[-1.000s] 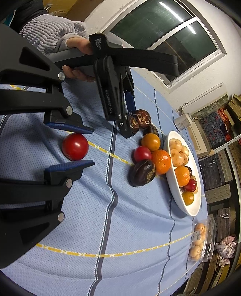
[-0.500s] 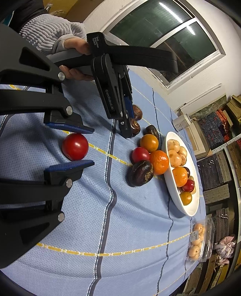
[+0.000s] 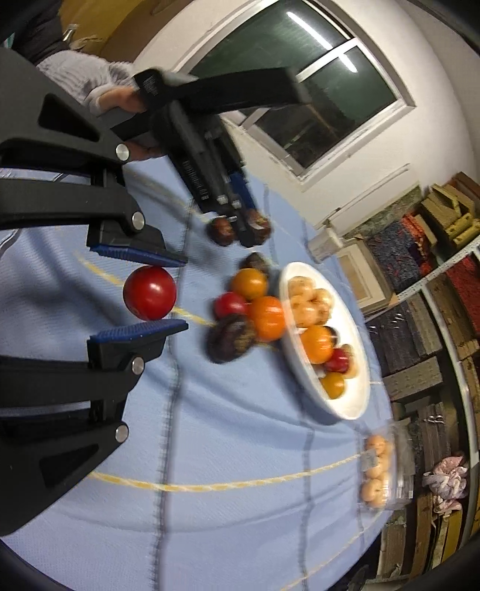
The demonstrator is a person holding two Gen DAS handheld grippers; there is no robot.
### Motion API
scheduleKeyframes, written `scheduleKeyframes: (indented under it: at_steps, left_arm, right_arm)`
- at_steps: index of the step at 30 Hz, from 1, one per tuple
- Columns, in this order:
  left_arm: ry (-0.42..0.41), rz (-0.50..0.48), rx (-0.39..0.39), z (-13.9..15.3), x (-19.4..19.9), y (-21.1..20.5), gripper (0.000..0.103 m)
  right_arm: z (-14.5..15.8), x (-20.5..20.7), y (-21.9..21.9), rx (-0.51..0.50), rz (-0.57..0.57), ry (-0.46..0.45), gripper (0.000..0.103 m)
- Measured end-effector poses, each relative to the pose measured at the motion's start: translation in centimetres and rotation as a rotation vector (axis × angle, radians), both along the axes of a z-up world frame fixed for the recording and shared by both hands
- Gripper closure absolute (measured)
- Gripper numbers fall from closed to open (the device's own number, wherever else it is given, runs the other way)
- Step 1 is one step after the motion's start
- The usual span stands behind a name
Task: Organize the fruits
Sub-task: 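Carry the dark fruit and tomato over the white bowl and open both tools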
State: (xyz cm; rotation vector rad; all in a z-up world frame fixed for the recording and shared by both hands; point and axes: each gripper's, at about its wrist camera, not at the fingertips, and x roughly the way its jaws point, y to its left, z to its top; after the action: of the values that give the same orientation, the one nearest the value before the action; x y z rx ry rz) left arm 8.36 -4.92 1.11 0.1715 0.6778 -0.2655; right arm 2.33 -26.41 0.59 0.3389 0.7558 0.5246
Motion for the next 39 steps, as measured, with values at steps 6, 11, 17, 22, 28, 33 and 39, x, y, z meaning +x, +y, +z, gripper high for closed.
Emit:
scheduleKeyframes:
  at_steps: [6,11,17,22,28,33,39]
  left_arm:
    - [-0.048,0.001,0.018,2.3,2.6,-0.3,0.061]
    - [-0.076,0.006,0.013,4.0,6.0,-0.8,0.061]
    - [-0.015,0.04,-0.044,3.6,12.3,-0.8,0.061]
    - [0.048,0.072,-0.089,1.9,16.4,-0.7,0.061]
    - [0.121,0.083,-0.096,-0.9,18.1,-0.2,0.06]
    - [0.117,0.1,-0.092,-1.1,18.0,0.2,0.028]
    - [0.069,0.113,-0.061,-0.3,17.1,0.0,0.016]
  right_arm:
    - [5.7,3.6,-0.9,0.0,-0.027,-0.087,0.075]
    - [9.1,7.7,-1.3,0.042,-0.052,-0.142,0.075]
    - [8.8,15.4,-0.7,0.059,-0.123,-0.117,0.075]
    - [5.3,20.9,-1.2,0.059,-0.166,-0.031,0.075]
    - [1.5,23.6,-1.8,-0.003,-0.219,0.011,0.075]
    - [-0.2,24.5,-3.5,0.047,-0.292,0.036,0.061]
    - [-0.2,24.0,-4.4,0.107,-0.292,0.038,0.04]
